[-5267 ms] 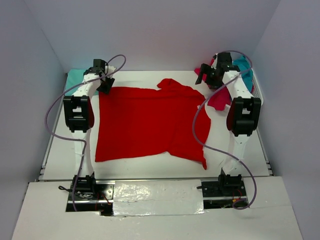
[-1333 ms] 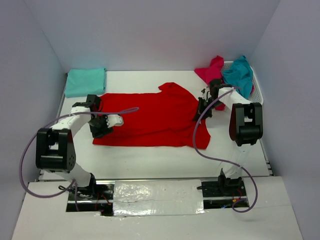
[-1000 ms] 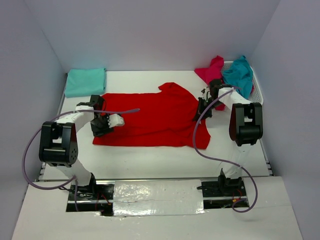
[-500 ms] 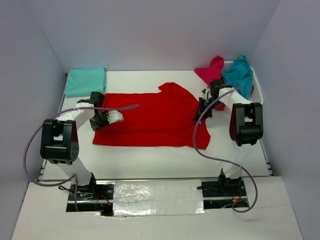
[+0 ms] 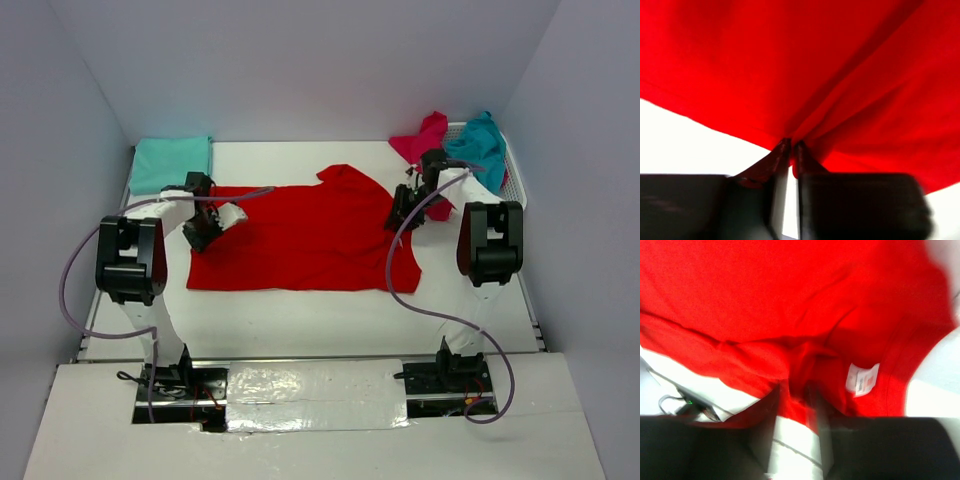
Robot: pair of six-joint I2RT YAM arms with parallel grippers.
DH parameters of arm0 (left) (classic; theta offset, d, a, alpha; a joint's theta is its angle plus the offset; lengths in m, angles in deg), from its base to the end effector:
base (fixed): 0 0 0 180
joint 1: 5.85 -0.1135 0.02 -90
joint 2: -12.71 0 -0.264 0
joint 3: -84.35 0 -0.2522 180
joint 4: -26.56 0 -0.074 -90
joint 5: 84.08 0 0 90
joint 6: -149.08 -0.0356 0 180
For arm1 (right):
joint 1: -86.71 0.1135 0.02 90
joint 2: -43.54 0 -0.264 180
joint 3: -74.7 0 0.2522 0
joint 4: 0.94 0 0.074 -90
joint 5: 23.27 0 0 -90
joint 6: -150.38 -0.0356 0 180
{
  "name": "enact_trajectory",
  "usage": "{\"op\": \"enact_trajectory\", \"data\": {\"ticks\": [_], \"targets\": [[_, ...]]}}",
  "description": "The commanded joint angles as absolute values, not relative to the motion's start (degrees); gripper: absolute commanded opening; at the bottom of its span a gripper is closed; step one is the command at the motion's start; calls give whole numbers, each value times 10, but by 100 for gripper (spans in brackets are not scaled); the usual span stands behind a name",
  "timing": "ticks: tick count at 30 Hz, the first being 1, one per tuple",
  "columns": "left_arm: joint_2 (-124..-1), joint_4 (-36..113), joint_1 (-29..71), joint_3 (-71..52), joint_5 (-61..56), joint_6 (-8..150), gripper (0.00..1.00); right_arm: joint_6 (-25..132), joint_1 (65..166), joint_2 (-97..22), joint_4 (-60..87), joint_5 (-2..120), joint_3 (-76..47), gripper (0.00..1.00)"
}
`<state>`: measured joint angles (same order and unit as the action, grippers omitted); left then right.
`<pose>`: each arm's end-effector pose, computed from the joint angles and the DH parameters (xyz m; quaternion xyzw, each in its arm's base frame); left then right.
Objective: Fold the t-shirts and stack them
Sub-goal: Fold the flattened tshirt in 1/3 of the way
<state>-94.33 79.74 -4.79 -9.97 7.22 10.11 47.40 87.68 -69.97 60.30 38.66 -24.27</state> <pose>0.3614 -0.0059 0.1684 0.4176 0.8985 0.0649 0.1183 0.3950 0.0234 0.1901 0.0709 0.9605 0.2535 0.0900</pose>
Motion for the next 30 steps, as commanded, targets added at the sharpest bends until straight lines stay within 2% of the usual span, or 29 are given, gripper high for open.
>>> {"op": "enact_trajectory", "data": {"ticks": [1,2,3,4,5,6,8,10,14,19,20,21,22,23,30], "targets": [[-970,775,-54,-70,113,174,29,468,871,-714,594,424,-289,48],[-977,773,-57,-43,130,212,43,462,871,-717,607,440,-298,57],[-984,776,-64,-21,130,236,45,460,871,-715,612,454,-316,65],[-996,801,-94,3,119,257,48,458,871,-710,615,476,-322,82],[-1000,821,-110,53,69,299,59,456,871,-700,618,486,-325,97],[-1000,836,-147,76,39,321,61,449,871,-671,617,495,-321,100],[-979,877,-180,112,-42,364,67,443,871,-604,612,513,-305,100],[-944,914,-204,107,-70,368,71,430,871,-551,603,516,-243,100],[-910,968,-204,-7,-91,357,71,422,871,-448,587,471,-84,100],[-891,933,-204,-122,-96,380,76,367,871,-365,504,466,69,97],[-899,926,-204,-125,-95,383,76,362,871,-363,496,465,98,79],[-905,923,-204,-131,-102,386,76,359,871,-361,485,458,107,66],[-909,919,-204,-137,-105,388,77,355,871,-367,471,450,115,57],[-914,910,-204,-139,-109,391,77,354,871,-374,469,445,120,54],[-944,895,-204,-155,-108,392,77,380,871,-433,474,496,104,65]]}}
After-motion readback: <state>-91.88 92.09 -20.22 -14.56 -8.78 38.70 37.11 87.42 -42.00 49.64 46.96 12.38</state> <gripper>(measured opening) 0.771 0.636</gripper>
